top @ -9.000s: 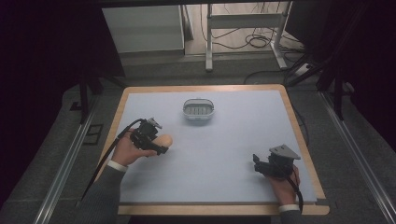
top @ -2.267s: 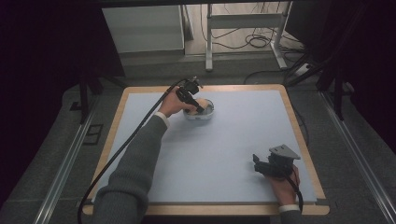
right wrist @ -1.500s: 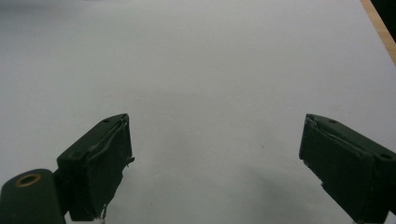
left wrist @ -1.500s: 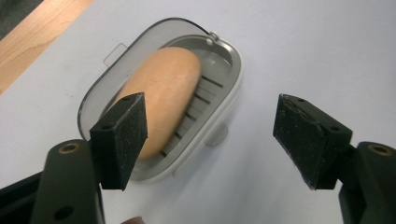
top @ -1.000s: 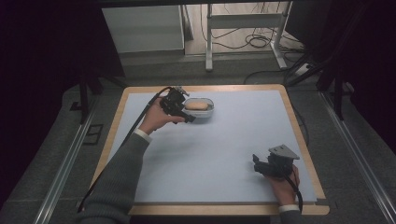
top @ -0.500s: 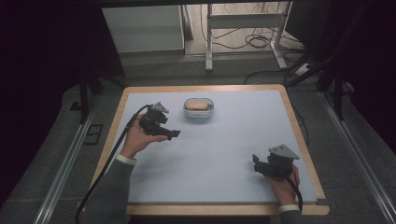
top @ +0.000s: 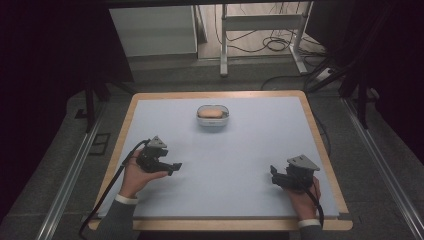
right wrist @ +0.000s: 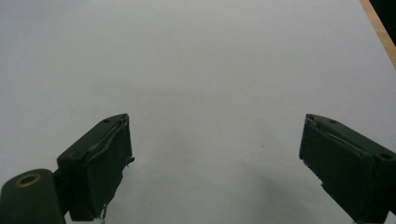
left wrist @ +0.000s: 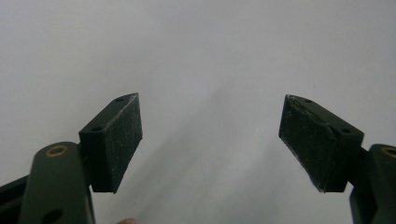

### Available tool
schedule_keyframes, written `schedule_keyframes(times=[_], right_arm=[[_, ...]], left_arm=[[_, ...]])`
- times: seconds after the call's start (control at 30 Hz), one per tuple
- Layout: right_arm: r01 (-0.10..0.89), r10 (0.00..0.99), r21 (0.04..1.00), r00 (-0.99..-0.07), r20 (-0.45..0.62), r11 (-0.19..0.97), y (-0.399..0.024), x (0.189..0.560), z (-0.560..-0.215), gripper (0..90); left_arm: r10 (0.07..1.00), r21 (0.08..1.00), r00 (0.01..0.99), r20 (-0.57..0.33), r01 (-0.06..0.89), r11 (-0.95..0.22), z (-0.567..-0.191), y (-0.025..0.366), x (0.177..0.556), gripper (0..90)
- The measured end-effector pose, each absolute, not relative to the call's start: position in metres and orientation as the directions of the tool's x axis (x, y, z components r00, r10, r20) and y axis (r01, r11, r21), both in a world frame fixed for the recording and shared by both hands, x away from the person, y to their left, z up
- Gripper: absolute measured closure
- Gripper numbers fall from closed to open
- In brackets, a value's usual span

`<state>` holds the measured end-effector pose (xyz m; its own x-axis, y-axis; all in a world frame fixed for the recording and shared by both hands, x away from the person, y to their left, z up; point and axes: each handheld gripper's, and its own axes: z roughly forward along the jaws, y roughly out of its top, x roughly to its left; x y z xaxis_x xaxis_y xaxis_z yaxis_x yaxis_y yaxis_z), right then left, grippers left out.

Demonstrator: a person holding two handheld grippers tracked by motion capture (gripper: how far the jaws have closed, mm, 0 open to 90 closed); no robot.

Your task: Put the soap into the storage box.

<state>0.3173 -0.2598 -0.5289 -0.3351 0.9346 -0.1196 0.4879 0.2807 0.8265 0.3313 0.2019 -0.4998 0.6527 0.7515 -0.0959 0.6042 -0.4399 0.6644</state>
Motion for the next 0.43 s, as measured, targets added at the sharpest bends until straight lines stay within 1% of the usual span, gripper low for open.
schedule_keyframes(times=[0.07, 0.43], right_arm=[[0.487, 0.934, 0.827, -0.336, -0.121, 0.282, -0.2598, 0.3174, -0.5290, 9.6], [0.484, 0.934, 0.829, -0.338, -0.117, 0.280, -0.2600, 0.3172, -0.5289, 9.6]], left_arm=[[0.757, 0.666, 0.644, -0.109, 0.613, -0.426, -0.5034, 0.2050, 0.3291, 21.6], [0.764, 0.659, 0.636, -0.107, 0.621, -0.425, -0.5094, 0.2088, 0.3274, 19.9]])
